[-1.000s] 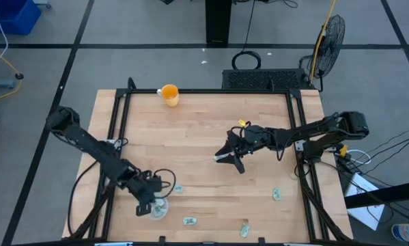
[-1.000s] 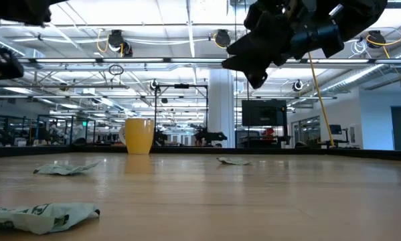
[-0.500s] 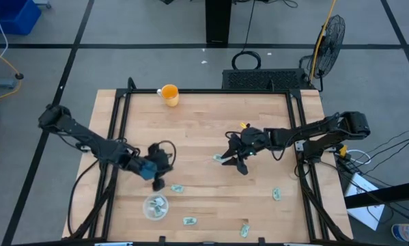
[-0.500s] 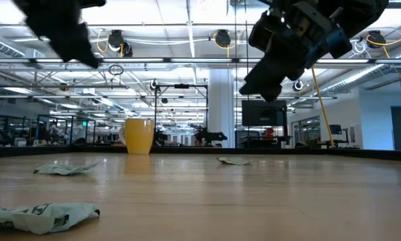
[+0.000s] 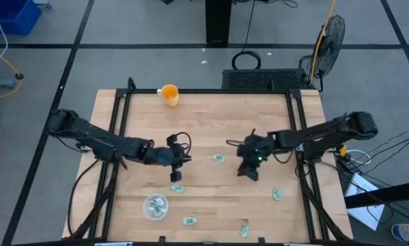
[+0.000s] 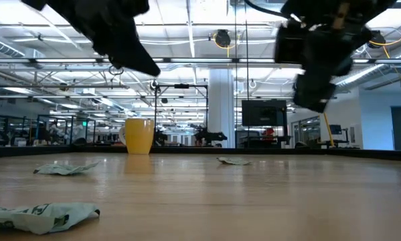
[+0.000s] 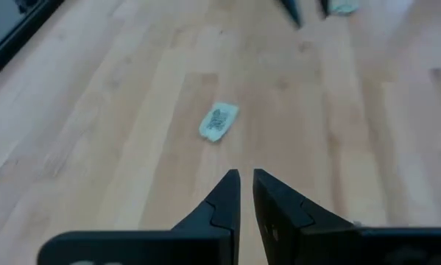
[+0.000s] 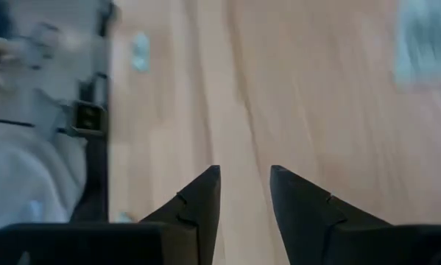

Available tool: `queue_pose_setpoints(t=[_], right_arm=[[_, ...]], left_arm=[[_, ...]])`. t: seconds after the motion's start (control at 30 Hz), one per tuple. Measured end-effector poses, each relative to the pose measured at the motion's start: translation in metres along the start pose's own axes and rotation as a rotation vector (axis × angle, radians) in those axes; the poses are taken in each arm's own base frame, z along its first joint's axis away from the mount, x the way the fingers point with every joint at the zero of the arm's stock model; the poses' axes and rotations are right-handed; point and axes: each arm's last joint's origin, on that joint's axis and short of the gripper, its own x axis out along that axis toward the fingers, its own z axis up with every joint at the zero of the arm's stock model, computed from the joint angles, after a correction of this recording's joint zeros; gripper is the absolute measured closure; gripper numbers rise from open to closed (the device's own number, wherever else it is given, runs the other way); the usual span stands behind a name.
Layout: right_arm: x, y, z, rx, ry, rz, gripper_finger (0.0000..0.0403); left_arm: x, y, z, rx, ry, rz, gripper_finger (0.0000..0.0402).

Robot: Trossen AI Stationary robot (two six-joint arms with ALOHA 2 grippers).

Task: Pick and place Stevia / Truvia into bins
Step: Put the stevia packet into the transparent container

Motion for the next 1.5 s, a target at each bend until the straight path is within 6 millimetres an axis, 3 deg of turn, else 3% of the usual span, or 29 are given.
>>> queue_pose_setpoints(t=[0.33, 0.6, 1.0, 1.5], right_arm=[[-0.026, 0.035, -0.068, 0.269, 0.205, -0.273, 0.0299], [-0.016, 0.054, -0.108, 0.303, 0.353, -0.39, 0.0299], [0.01, 0.053, -0.132, 0.161, 0.45, -0.524, 0.0299], [0.022, 0.046, -0.138, 0.138, 0.455, -0.638, 0.03]], left_arm=[[0.034, 0.011, -0.01, -0.017, 0.057, 0.058, 0.0355], [0.048, 0.01, -0.011, 0.005, 0.026, 0.058, 0.0355], [0.047, 0.01, -0.009, -0.011, 0.001, 0.054, 0.0355], [0.047, 0.01, -0.009, -0.014, -0.002, 0.054, 0.0355]])
